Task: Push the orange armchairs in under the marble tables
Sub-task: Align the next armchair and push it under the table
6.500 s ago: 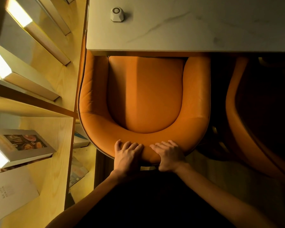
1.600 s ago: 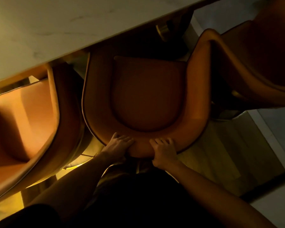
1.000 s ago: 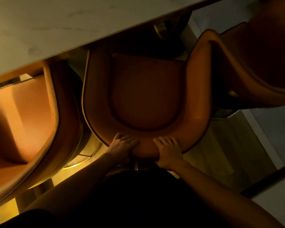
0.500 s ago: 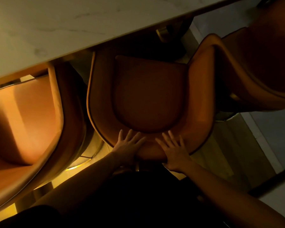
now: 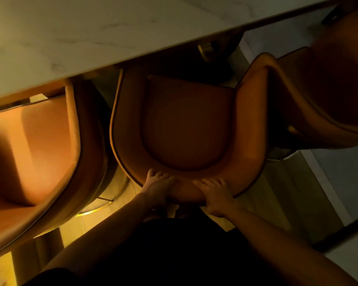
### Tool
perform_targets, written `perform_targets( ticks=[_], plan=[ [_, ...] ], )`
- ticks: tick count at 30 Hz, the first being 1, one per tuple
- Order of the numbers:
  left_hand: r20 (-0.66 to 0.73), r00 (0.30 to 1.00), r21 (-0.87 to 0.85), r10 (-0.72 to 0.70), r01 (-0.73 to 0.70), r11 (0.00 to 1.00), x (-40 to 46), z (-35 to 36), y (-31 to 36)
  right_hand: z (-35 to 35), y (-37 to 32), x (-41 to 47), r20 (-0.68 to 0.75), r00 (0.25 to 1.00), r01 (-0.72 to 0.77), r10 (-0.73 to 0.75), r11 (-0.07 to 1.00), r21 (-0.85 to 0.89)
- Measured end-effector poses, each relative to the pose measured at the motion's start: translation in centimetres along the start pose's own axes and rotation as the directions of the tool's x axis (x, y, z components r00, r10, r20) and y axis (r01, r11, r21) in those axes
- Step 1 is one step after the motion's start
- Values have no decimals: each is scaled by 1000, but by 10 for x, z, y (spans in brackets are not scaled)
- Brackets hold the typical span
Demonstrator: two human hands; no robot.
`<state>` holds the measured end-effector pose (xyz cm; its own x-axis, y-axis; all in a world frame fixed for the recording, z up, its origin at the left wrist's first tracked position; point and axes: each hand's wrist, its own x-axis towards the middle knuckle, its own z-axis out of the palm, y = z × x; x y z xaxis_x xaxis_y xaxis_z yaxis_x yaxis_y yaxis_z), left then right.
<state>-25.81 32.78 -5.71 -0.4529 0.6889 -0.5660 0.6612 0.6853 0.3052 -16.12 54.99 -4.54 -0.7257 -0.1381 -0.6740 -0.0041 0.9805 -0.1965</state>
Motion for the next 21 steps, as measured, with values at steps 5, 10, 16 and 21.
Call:
perform_targets(
  ticks=[5,10,16,21],
  plan=[
    [51,998,-43,-23,26,999,-1,-6,2,3,1,-2,-37,999,13,-13,1000,3],
    [38,999,-93,-21,25,995,-3,-2,5,4,2,-6,-25,1000,19,-19,1000,22],
    [23,999,-60,-31,32,998,-7,5,12,7,3,-11,-8,1000,24,-24,1000,2],
    [31,999,-53,-44,46,998,-10,4,15,9,4,-11,-16,999,32,-32,999,13]
  ],
)
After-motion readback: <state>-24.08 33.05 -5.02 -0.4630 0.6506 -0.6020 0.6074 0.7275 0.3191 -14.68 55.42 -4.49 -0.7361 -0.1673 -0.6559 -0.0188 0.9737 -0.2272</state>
